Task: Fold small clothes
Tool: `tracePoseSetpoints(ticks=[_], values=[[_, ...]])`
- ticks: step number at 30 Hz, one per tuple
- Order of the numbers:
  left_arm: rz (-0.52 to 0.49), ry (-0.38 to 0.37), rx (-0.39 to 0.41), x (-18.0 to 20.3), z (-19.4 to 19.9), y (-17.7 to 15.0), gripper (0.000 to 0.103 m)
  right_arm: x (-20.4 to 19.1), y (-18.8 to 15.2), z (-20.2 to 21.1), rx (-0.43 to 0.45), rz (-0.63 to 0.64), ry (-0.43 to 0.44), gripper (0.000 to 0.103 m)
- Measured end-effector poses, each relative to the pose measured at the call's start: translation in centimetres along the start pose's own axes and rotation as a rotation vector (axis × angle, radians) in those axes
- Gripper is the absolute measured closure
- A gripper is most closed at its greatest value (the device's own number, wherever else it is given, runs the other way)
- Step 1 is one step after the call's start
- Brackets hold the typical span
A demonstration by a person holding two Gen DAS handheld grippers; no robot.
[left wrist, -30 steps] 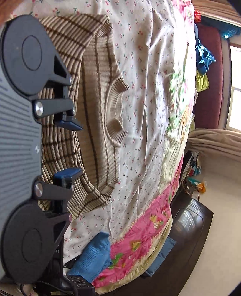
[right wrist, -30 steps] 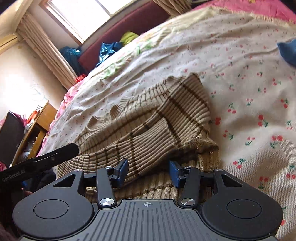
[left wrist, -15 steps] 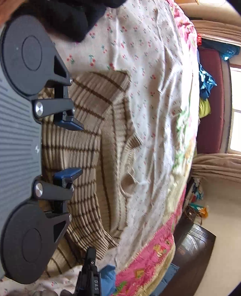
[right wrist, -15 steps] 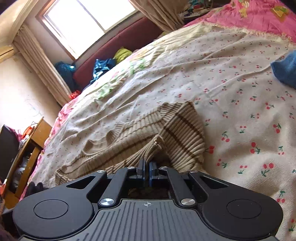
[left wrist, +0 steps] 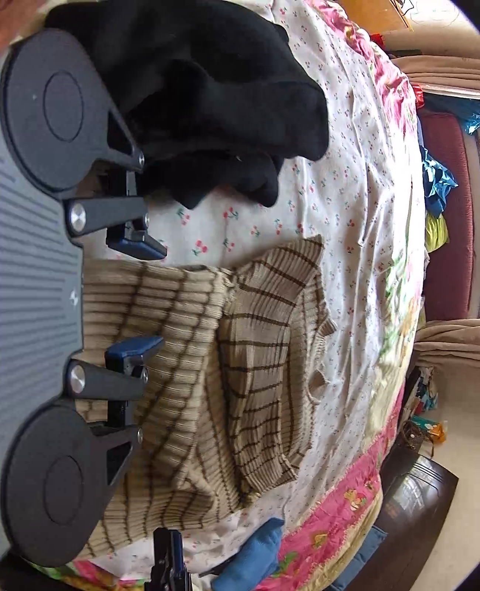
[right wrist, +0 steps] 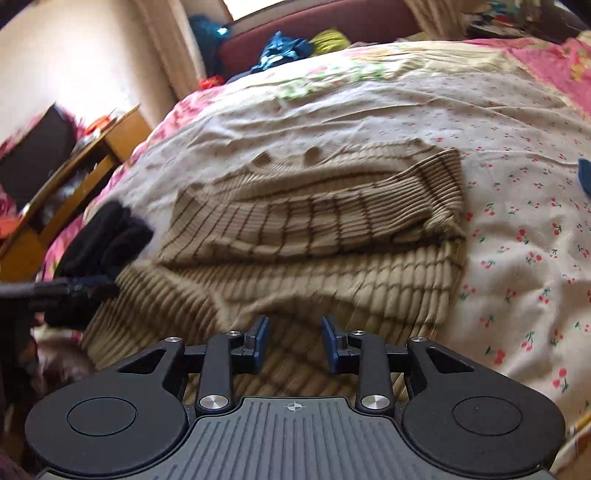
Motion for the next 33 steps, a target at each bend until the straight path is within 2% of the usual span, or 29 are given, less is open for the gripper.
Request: tracePoseSetpoints(ticks=[2,4,5,7,9,12,13,15,19,23,28,30,32,33], values=[[0.022,-0.005,-0.043,-0.7,0.0,-1.2,0.046,-1.3,-1.7,0.3,-0.057,0.028,0.016,0.072],[0.087,-0.053,-0.110,-1.2,-0.6,-2.4,0.047,-1.9,-3.3,0.6,-0.119,0.004,0.014,0.071],[0.089,-0.076,-0.128,-0.8,-0.7,-2.9,0.047,-1.9,-3.8,0.7,-0.140,-0.007,0.010,0.071],[0.039,-0.077,-0.135,0.3,-0.5,-3.3,0.047,-1.5,-4.8,1.2,-0.160,-0.038,-0.013,0.071],[0.037,-0.090,-0.159,0.7,-0.8,-3.5,0.048,-1.0,-5.6,1.9,-0.162,-0.068,-0.027,0.071],[0.056,-0.095,-0.195,0.7,-1.5,-3.8,0.060,-0.7,-6.1,2.5,-0.158,-0.129,-0.038,0.071],[0.049,-0.083,-0.199,0.9,-1.5,-3.9,0.064,-0.6,-6.1,2.9,-0.151,-0.137,-0.043,0.071],[0.031,-0.080,-0.193,1.1,-1.2,-4.0,0.066,-0.6,-6.5,3.7,-0.147,-0.157,-0.045,0.071],[0.019,-0.082,-0.198,1.4,-1.1,-4.2,0.069,-0.8,-7.5,3.9,-0.193,-0.216,-0.010,0.066],[0.048,-0.096,-0.205,0.7,-1.6,-3.8,0.069,-1.1,-8.3,2.7,-0.227,-0.248,0.000,0.066],[0.052,-0.096,-0.208,0.3,-2.5,-3.4,0.066,-1.6,-8.3,2.1,-0.215,-0.273,0.033,0.064],[0.049,-0.082,-0.223,0.4,-3.3,-3.4,0.068,-1.5,-8.4,1.8,-0.209,-0.287,0.054,0.068],[0.063,-0.091,-0.231,0.4,-3.4,-3.5,0.079,-1.3,-8.5,1.6,-0.213,-0.307,0.071,0.087],[0.073,-0.097,-0.226,0.4,-3.2,-3.5,0.080,-1.1,-8.5,1.7,-0.213,-0.325,0.088,0.089]])
Point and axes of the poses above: each gripper's, at about its wrist camera, not at the fingertips, and z roughly against the way its jaws point, x to its right, y to its top, the point moved 3 cm from there along -z, roughly the way its jaws point, and after that the axes turned 2 degrees about x, right-handed, at the moved point
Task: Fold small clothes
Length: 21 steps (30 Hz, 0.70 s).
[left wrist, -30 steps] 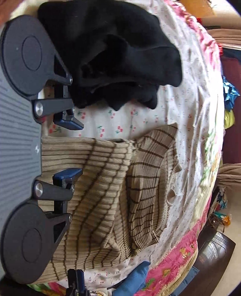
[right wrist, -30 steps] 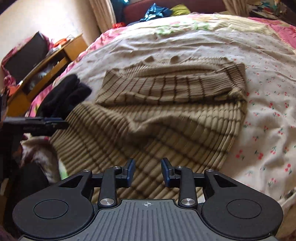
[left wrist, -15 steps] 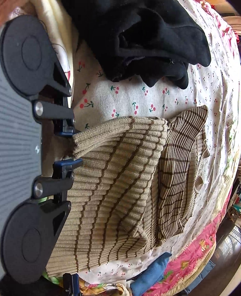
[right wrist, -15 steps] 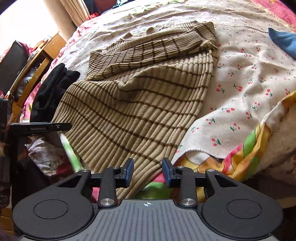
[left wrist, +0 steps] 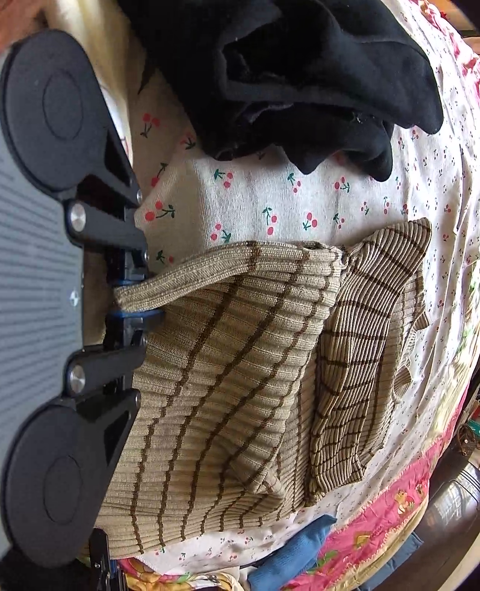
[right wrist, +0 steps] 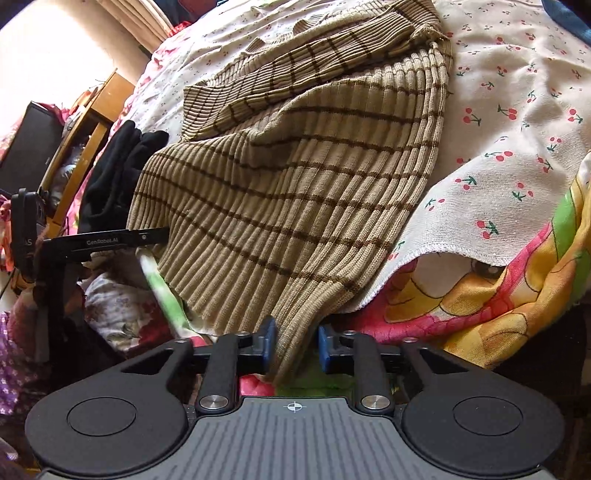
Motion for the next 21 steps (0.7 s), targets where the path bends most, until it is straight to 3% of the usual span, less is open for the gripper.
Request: tracePoseSetpoints(ticks=[3,5,9,14,18,21], values=[[0.008,-0.019,0.035,0.3,1.2,-0.3,0.082,0.1,0.0,1.1,0.023,-0.027,0.059,0.094],[0.044,-0.072,0.076,0.5,2.5,-0.5,0.083,-0.1,0.0,2.1,0.049,-0.034,0.109,0.095],[0.119,-0.286,0.208,1.7,6.4,-0.7,0.083,-1.4,0.1,4.2,0.104,-0.019,0.211,0.096],[0.174,-0.427,0.331,3.2,9.6,0.1,0.083,-3.2,0.8,7.0,0.191,-0.007,0.334,0.096],[0.184,-0.501,0.391,4.2,9.9,2.6,0.083,-4.6,3.0,9.1,0.302,0.015,0.418,0.102],[0.197,-0.512,0.432,4.2,9.3,5.1,0.083,-5.0,6.1,10.0,0.404,0.049,0.409,0.102]])
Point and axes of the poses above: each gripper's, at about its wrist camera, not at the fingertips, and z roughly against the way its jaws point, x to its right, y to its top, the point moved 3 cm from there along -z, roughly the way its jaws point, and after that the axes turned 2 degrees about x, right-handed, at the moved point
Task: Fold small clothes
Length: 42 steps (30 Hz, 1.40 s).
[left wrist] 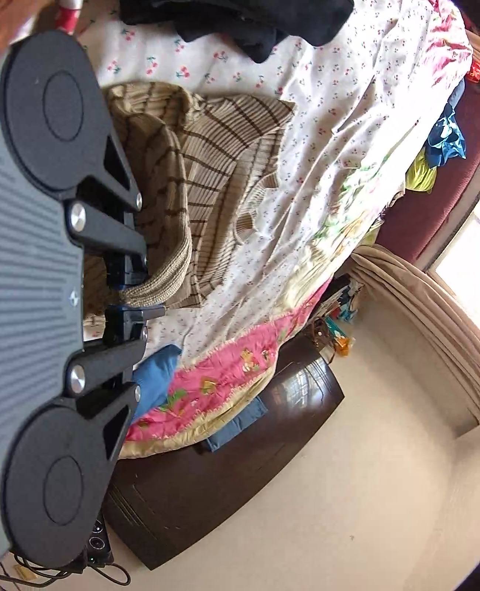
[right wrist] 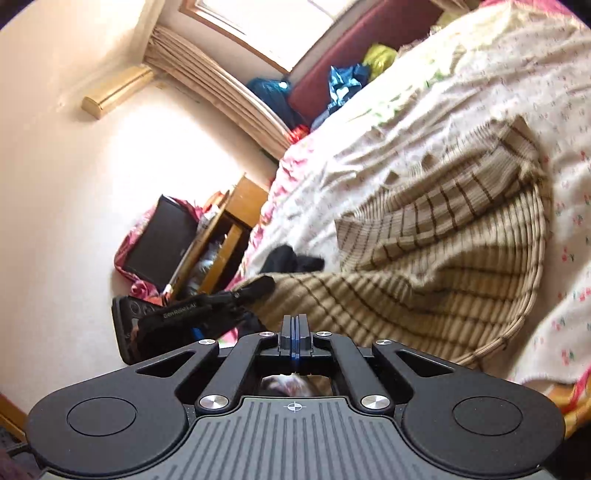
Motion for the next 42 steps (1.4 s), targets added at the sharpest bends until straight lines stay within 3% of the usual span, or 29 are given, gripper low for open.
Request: tracePoseSetpoints(ticks=[3,6,8,10,17,21,22,23,24,26,29,34,38,42], values=[[0.016,-0.006,-0.001,-1.0,-1.4,1.2,0.083,0.3,1.4,-0.5,0.004,0.152,-0.098,0.096],[0.015,0.008,-0.050,-1.8,-2.4,0.4,0.083,-0.2,-0.8,-2.0,-0.177,0.470,-0.243,0.094],[0.040,0.011,-0.082,-2.7,-2.6,-0.9,0.083,-0.5,-3.5,-3.0,-0.319,0.677,-0.289,0.091],[0.065,0.019,-0.093,-3.4,-2.6,-2.0,0.083,-0.7,-5.9,-4.1,-0.439,0.819,-0.264,0.090],[0.120,0.051,-0.094,-5.1,-1.2,-3.8,0.083,-1.3,-9.3,-8.7,-0.629,1.316,-0.127,0.055],[0.122,0.054,-0.095,-5.3,-1.2,-3.9,0.083,0.3,-9.7,-12.0,-0.741,1.324,-0.108,0.058],[0.121,0.056,-0.092,-5.4,-1.2,-3.8,0.083,0.8,-9.8,-12.6,-0.766,1.297,-0.119,0.063],[0.120,0.059,-0.090,-5.4,-1.1,-3.7,0.083,1.3,-9.8,-13.3,-0.787,1.256,-0.137,0.083],[0.120,0.062,-0.088,-5.5,-1.1,-3.6,0.083,1.6,-9.7,-13.3,-0.799,1.203,-0.157,0.093],[0.117,0.064,-0.079,-5.5,-0.7,-3.3,0.083,1.3,-9.3,-12.6,-0.755,1.150,-0.177,0.099],[0.115,0.056,-0.044,-5.1,-0.1,-2.3,0.083,-0.1,-6.1,-10.1,-0.596,0.991,-0.200,0.099],[0.103,0.016,0.062,-3.8,-0.4,1.9,0.083,-1.8,3.1,-4.6,-0.167,0.685,-0.227,0.099],[0.061,0.018,0.117,-3.7,-3.7,6.0,0.083,1.2,9.5,-5.1,0.046,0.555,-0.325,0.099],[0.066,0.083,0.128,-6.6,-9.1,9.2,0.083,7.7,14.2,-9.6,0.156,0.368,-0.450,0.099]])
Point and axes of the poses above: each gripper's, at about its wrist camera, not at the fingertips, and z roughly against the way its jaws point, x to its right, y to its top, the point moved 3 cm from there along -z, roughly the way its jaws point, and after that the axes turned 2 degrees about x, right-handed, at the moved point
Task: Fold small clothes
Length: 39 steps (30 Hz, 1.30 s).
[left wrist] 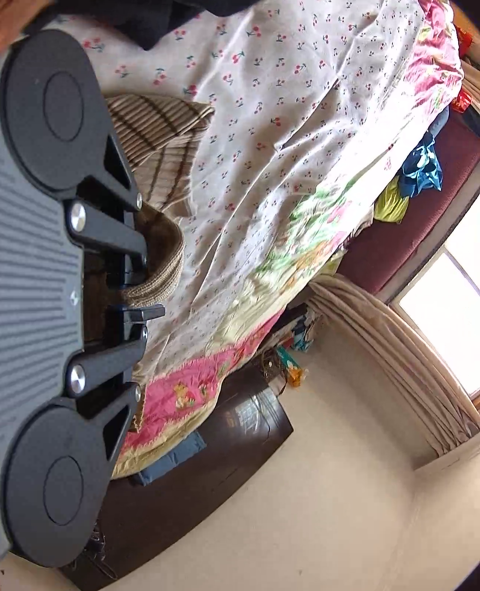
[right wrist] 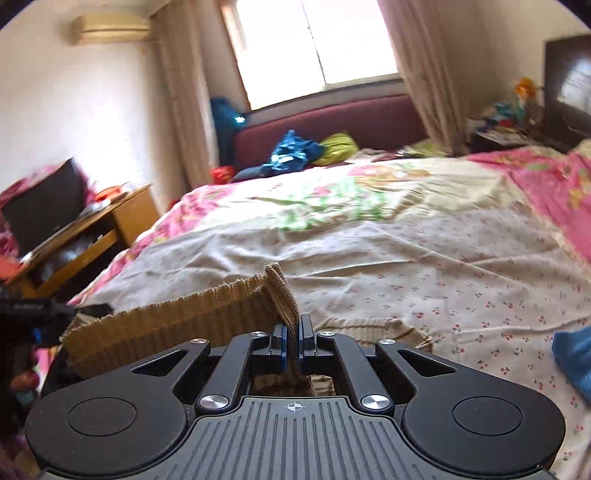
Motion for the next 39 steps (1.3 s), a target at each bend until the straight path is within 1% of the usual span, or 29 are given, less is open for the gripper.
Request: tracePoseSetpoints(ticks=[1,3,5,7,8,9,11,12,13,14,15,16,17,19,24,25,26,28,29,31,34,35,37,39], values=[[0.003,0.023,-0.003,-0.9,-1.6,0.4,0.083,1.0,-0.3,-2.2,0.001,-0.027,-0.041,0.099],[0.015,0.089,-0.020,-2.9,-4.8,0.6,0.083,2.4,-1.2,-5.3,-0.013,-0.038,-0.100,0.099],[0.024,0.141,-0.043,-4.9,-7.0,0.2,0.083,4.1,-2.3,-7.9,-0.055,-0.036,-0.153,0.099],[0.028,0.192,-0.064,-6.5,-8.2,-0.5,0.083,5.0,-3.4,-9.8,-0.096,-0.030,-0.181,0.099],[0.035,0.200,-0.070,-7.1,-8.4,-1.0,0.083,5.0,-3.9,-10.4,-0.104,-0.012,-0.198,0.099],[0.048,0.191,-0.069,-7.4,-8.1,-1.4,0.083,5.1,-4.2,-10.8,-0.106,0.000,-0.209,0.099],[0.075,0.178,-0.055,-7.9,-7.2,-1.7,0.081,5.3,-4.4,-11.3,-0.116,0.001,-0.211,0.099],[0.083,0.178,-0.051,-8.1,-6.7,-1.7,0.079,5.4,-4.5,-11.3,-0.118,0.004,-0.215,0.099],[0.090,0.180,-0.043,-8.3,-6.0,-1.6,0.074,5.4,-4.5,-11.3,-0.126,0.017,-0.223,0.099],[0.098,0.192,-0.030,-8.7,-5.3,-1.4,0.068,5.3,-4.6,-11.3,-0.132,0.025,-0.227,0.097],[0.107,0.205,-0.013,-8.9,-4.7,-1.3,0.064,5.2,-4.7,-11.2,-0.139,0.033,-0.227,0.095],[0.112,0.214,0.003,-9.1,-4.1,-1.1,0.059,5.0,-4.7,-11.3,-0.150,0.044,-0.224,0.091],[0.113,0.225,0.018,-9.2,-3.6,-0.9,0.057,4.7,-4.7,-11.4,-0.153,0.057,-0.228,0.090],[0.103,0.231,0.020,-9.1,-3.0,-1.1,0.056,4.0,-4.6,-11.3,-0.148,0.077,-0.220,0.090],[0.009,0.230,-0.049,-7.6,-2.5,-3.4,0.054,3.1,-4.3,-10.5,-0.130,0.086,-0.209,0.089],[-0.002,0.231,-0.059,-7.4,-2.3,-3.9,0.054,3.0,-4.3,-10.1,-0.129,0.085,-0.206,0.088],[-0.013,0.236,-0.073,-7.3,-1.9,-4.6,0.054,3.0,-4.3,-9.7,-0.127,0.094,-0.204,0.084],[-0.027,0.260,-0.104,-7.4,-1.3,-6.2,0.054,2.8,-4.5,-8.8,-0.119,0.136,-0.224,0.080],[-0.039,0.269,-0.124,-7.5,-1.0,-7.1,0.054,2.8,-4.7,-8.4,-0.117,0.152,-0.236,0.080],[-0.067,0.277,-0.143,-7.5,-0.5,-8.4,0.054,3.1,-5.3,-7.4,-0.119,0.161,-0.259,0.079],[-0.117,0.307,-0.141,-7.0,0.6,-9.4,0.055,4.0,-6.5,-5.7,-0.134,0.122,-0.276,0.079],[-0.125,0.321,-0.147,-6.9,0.9,-9.6,0.055,4.2,-7.0,-5.2,-0.140,0.111,-0.279,0.079],[-0.125,0.322,-0.159,-6.9,1.2,-10.0,0.055,4.4,-8.1,-3.9,-0.153,0.084,-0.283,0.079],[-0.128,0.323,-0.165,-7.0,1.6,-10.2,0.055,4.2,-9.1,-2.9,-0.159,0.093,-0.272,0.079]])
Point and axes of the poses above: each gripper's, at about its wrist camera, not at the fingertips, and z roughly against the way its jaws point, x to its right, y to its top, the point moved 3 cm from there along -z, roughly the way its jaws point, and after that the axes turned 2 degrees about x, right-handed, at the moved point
